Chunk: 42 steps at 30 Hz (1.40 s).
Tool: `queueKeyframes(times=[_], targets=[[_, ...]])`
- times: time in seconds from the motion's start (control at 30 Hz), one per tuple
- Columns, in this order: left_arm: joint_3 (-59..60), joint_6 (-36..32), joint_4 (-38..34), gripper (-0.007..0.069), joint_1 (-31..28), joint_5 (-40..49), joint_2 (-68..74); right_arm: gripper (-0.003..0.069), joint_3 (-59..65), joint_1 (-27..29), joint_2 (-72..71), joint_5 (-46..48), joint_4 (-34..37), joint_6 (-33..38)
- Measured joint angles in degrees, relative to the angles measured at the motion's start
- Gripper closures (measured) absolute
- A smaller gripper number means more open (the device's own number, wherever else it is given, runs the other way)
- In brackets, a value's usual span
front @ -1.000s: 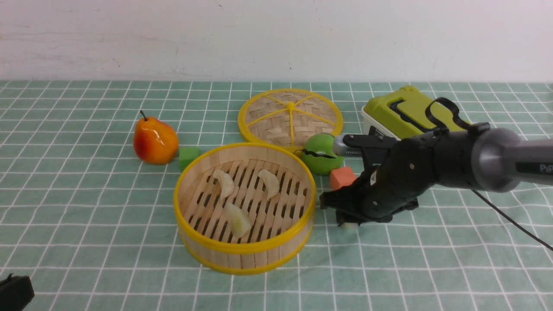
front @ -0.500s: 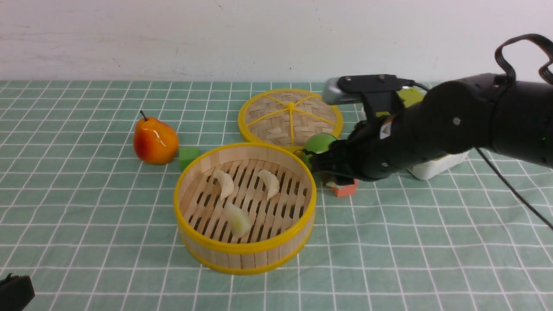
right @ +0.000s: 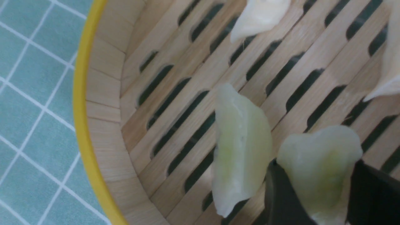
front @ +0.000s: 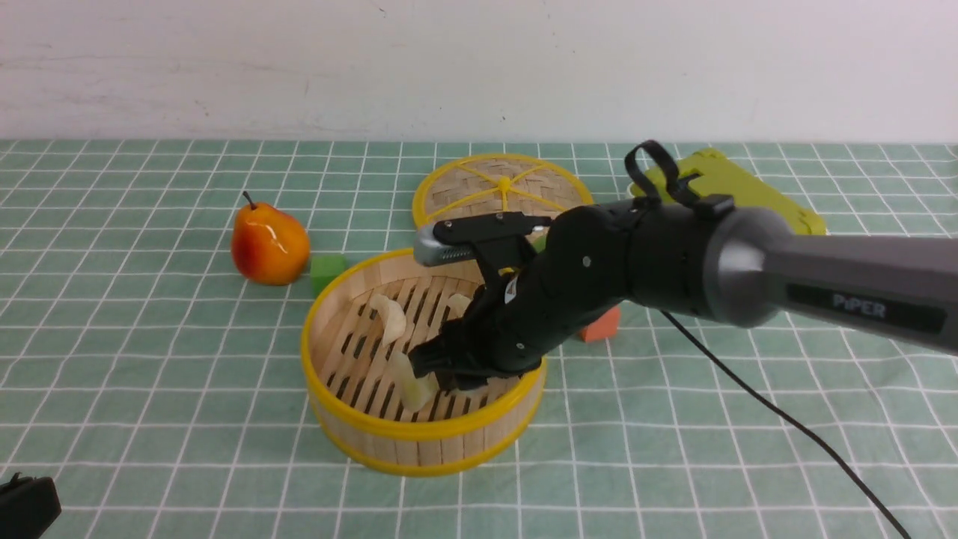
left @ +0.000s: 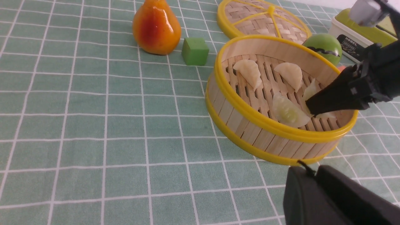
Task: Put the dumplings into the steamer on the table with the blue tablecloth.
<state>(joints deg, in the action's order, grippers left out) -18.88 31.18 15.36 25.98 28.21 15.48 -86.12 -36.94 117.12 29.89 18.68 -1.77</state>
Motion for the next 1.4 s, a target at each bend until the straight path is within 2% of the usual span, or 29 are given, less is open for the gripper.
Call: queueKeyframes(times=[0.2, 0.47, 0.57, 0.67, 0.8, 0.83, 0.87, 0.9, 1.0, 1.13, 1.27, 1.3, 1.4], targets=[[0.0, 0.0, 0.0, 0.0575, 0.0, 0.0, 0.0, 0.0376, -0.8, 0.1, 0.7, -0.2, 0.1, -1.8], [0.0, 0.0, 0.0, 0.0568, 0.0, 0.2, 0.0, 0.0215, -2.0, 0.6, -1.1, 2.7, -0.8, -2.0], [0.0, 0.0, 0.0, 0.0566, 0.0, 0.9, 0.0, 0.0205, -3.9, 1.6, -4.6, 6.7, -1.0, -2.0], [0.0, 0.0, 0.0, 0.0563, 0.0, 1.6, 0.0, 0.0251, -6.2, 3.1, -12.0, 12.4, -3.1, -1.4], [0.0, 0.0, 0.0, 0.0556, 0.0, 2.0, 0.0, 0.0407, -7.1, 3.5, -26.1, 17.7, -10.4, 0.2], [0.0, 0.0, 0.0, 0.0555, 0.0, 2.0, 0.0, 0.0418, -7.1, 3.5, -27.8, 17.9, -10.8, 0.2], [0.0, 0.0, 0.0, 0.0553, 0.0, 2.0, 0.0, 0.0515, -6.9, 3.5, -34.7, 19.6, -15.3, 0.2], [0.0, 0.0, 0.0, 0.0552, 0.0, 2.0, 0.0, 0.0567, -6.1, 3.5, -39.0, 19.8, -17.9, -0.1], [0.0, 0.0, 0.0, 0.0551, 0.0, 2.0, 0.0, 0.066, -1.3, 3.5, -50.7, 19.1, -23.6, -2.8], [0.0, 0.0, 0.0, 0.0547, 0.0, 2.0, 0.0, 0.0679, 14.2, 3.6, -67.2, 12.0, -29.7, -8.7], [0.0, 0.0, 0.0, 0.0543, 0.0, 2.1, 0.0, 0.0679, 38.5, 3.6, -81.6, -3.8, -34.6, -14.8], [0.0, 0.0, 0.0, 0.0543, 0.0, 2.1, 0.0, 0.0679, 39.7, 3.6, -82.2, -5.6, -34.7, -15.2], [0.0, 0.0, 0.0, 0.054, 0.0, 2.1, 0.0, 0.0679, 56.9, 3.6, -89.3, -17.9, -36.7, -17.0]])
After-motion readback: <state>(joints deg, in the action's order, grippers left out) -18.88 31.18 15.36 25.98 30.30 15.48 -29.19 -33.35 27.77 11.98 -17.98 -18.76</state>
